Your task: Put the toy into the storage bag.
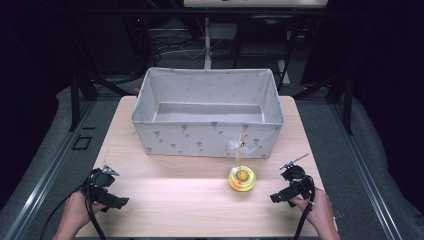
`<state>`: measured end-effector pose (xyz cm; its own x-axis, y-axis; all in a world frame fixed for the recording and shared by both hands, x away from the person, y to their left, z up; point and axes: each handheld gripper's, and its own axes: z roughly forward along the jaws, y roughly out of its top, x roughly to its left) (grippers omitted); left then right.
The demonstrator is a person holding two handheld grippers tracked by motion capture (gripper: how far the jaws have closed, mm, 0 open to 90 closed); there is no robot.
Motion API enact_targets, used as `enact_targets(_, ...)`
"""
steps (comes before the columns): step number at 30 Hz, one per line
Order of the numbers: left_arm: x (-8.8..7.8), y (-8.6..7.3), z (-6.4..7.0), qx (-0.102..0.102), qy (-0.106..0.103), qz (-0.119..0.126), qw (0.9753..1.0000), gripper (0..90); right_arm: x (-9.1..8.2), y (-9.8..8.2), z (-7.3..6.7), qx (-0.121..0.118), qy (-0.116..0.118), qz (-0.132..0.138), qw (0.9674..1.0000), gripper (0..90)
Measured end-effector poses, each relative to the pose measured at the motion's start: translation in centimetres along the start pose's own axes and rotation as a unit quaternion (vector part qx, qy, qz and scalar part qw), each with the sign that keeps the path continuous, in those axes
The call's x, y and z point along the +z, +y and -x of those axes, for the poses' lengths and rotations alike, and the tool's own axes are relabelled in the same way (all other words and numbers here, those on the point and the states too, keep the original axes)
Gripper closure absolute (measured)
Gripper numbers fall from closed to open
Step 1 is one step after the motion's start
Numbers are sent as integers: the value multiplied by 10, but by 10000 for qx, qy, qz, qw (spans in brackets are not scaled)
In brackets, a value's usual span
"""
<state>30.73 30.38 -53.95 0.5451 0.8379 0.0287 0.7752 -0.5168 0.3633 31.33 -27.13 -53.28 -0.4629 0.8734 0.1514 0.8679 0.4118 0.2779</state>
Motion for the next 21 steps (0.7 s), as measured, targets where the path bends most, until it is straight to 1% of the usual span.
enact_targets(1,0,0,0,21,-2,-42,10000,2,0,0,0,24,43,29,10000,48)
enact_targets(5,1,1,1,55,19,-107,9999,5,0,0,-1,18,45,26,10000,50)
enact_targets(6,2,1,1,61,12,-112,9999,6,0,0,0,-55,-13,0,10000,50)
enact_targets(7,2,2,2,72,20,-126,9999,7,-1,0,0,-50,-28,10,10000,50)
enact_targets(12,2,2,2,76,-7,-103,9999,7,-4,0,-1,-36,-37,-47,10000,51)
enact_targets(13,2,2,2,83,-21,-119,9999,7,-5,0,-4,31,-80,115,9999,50)
enact_targets(14,2,2,2,83,-21,-119,9999,6,-9,1,-5,-38,-119,67,9999,50)
enact_targets(15,2,2,2,83,-33,-127,9999,6,-9,1,-5,-38,-119,67,9999,50)
enact_targets(17,1,1,2,67,-29,-85,9999,6,-14,3,-10,-11,-33,200,9998,47)
enact_targets(18,0,1,2,47,-39,-70,10000,6,-14,3,-10,-11,-33,200,9998,47)
enact_targets(21,-1,0,1,20,-46,-53,10000,6,-17,5,-17,-59,-59,205,9998,33)
